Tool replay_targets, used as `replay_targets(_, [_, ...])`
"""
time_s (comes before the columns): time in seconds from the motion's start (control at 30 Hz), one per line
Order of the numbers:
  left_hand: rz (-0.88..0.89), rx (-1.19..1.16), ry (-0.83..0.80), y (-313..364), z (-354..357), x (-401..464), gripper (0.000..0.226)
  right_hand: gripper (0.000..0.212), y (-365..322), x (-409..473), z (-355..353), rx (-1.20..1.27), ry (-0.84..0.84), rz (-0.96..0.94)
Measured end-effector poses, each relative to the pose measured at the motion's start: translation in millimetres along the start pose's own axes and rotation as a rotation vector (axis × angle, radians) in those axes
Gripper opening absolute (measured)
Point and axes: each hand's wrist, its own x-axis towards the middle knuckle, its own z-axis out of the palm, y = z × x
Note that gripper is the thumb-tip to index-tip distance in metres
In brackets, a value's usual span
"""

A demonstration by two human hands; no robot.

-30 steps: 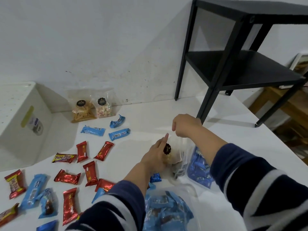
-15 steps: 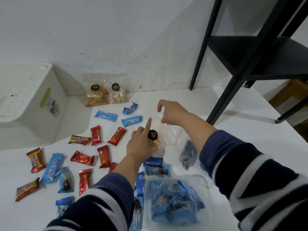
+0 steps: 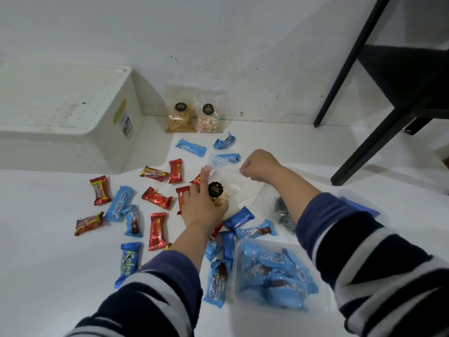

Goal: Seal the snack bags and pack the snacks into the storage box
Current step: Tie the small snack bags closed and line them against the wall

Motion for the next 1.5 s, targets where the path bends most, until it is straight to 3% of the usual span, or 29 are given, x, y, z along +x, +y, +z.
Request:
replay_targets(0.23, [0.007,-0.034,-0.009,-8,-2,-4,0.103,0.031,1,-2,14,-0.010,0.033,-0.017])
replay_targets(0.33, [0.077,-0.126,0.046,-7,-4,-2,0.082,0.029,4,-2,16,0.060,0.057,-0.028])
replay_targets(0.4, [0.095,-0.329,0.093,-3,-9,5,0.065,0.025,7,-2,15,0.091,0.058,-0.061])
replay_targets(0.5, [-0.031,-0.696,0.073,10,-23,26,0.039,0.020,10,-5,12,0.136,0.021,-0.132])
replay_targets(0.6, [-0.093,-0.875,0.061,18,-33,44,0.017,0.020,12,-5,11,0.150,-0.001,-0.163])
replay_targets(0.77, [-0.110,-0.864,0.026,15,-32,53,0.015,0.022,12,-6,14,0.209,0.053,-0.189])
replay_targets(0.97, [-0.095,-0.912,-0.014,18,-29,55,0.022,0.026,13,-3,20,0.098,0.051,-0.180])
replay_targets(1.1, [-0.078,-0.952,-0.101,14,-29,54,0.021,0.019,14,-1,19,0.191,0.076,-0.190])
replay_targets(1.33, [-0.091,-0.971,-0.115,22,-29,55,0.011,0.018,6,-1,24,0.197,0.110,-0.200])
replay_targets(1.5, [-0.052,-0.998,-0.127,24,-27,53,0.016,0.014,1,-4,24,0.273,0.094,-0.199])
